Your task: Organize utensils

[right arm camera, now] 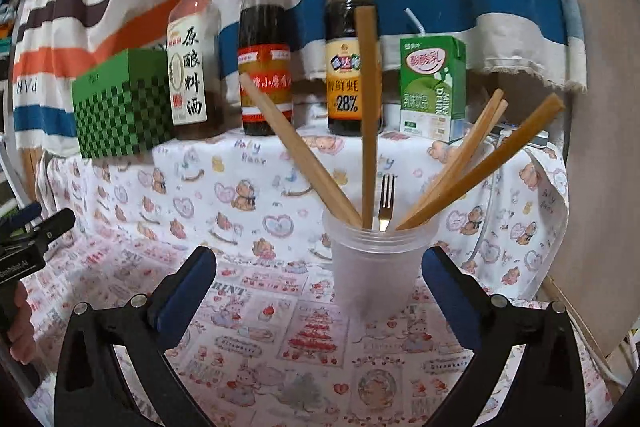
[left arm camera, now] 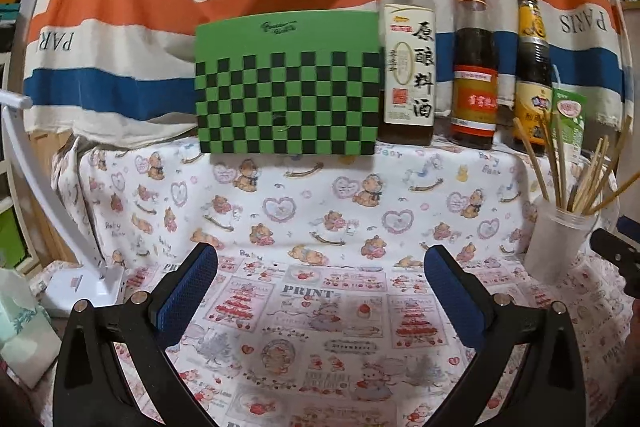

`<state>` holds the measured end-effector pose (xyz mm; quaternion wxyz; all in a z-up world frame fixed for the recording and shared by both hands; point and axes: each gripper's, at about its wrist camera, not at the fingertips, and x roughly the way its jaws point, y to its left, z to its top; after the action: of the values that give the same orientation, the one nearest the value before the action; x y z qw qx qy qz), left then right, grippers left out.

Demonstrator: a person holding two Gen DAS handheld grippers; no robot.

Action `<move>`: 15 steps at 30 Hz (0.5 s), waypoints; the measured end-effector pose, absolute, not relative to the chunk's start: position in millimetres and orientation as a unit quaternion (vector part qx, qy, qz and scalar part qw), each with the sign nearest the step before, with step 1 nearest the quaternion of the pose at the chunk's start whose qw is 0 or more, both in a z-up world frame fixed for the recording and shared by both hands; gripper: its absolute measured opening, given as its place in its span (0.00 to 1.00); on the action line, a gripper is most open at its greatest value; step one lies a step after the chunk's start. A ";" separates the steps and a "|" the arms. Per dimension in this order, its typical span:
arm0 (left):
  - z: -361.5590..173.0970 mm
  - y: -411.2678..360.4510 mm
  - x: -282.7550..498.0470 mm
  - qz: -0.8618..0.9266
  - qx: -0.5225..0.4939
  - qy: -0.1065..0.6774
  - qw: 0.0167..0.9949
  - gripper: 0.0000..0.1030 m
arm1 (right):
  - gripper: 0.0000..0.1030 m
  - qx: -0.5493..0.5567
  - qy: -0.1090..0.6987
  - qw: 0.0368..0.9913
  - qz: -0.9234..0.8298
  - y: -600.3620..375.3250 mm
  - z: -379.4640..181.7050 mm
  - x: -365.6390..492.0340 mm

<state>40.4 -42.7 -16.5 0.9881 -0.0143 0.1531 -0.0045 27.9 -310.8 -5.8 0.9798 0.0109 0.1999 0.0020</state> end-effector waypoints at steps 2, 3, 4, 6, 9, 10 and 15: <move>-16.4 -44.9 40.7 -0.014 -0.012 0.154 0.988 0.99 | 1.00 0.009 0.191 0.981 -0.003 -310.1 -5.0 24.5; -16.3 -45.4 41.0 -0.014 -0.011 0.155 0.988 0.99 | 1.00 0.007 0.186 0.982 -0.005 -309.4 -4.4 22.7; -16.1 -45.4 40.9 -0.014 -0.012 0.154 0.988 0.99 | 1.00 0.004 0.182 0.983 -0.007 -308.0 -3.9 21.0; -15.5 -46.9 40.0 -0.008 -0.011 0.152 0.988 0.99 | 1.00 -0.010 0.176 0.984 -0.007 -302.6 -3.0 18.7; -13.6 -51.7 36.6 -0.015 -0.005 0.145 0.989 1.00 | 1.00 -0.024 0.176 0.984 0.000 -296.4 -2.2 19.4; -13.7 -53.7 37.4 -0.020 -0.001 0.147 0.989 1.00 | 1.00 -0.025 0.176 0.984 0.002 -296.0 -2.1 19.8; -14.1 -51.9 39.0 -0.027 -0.008 0.151 0.988 1.00 | 1.00 -0.002 0.177 0.984 -0.013 -306.7 -2.0 19.9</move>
<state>39.0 -51.9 -14.1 0.9882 -0.0082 0.1507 -0.0272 19.9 -306.7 -2.0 0.9842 -0.0018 0.1768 -0.0126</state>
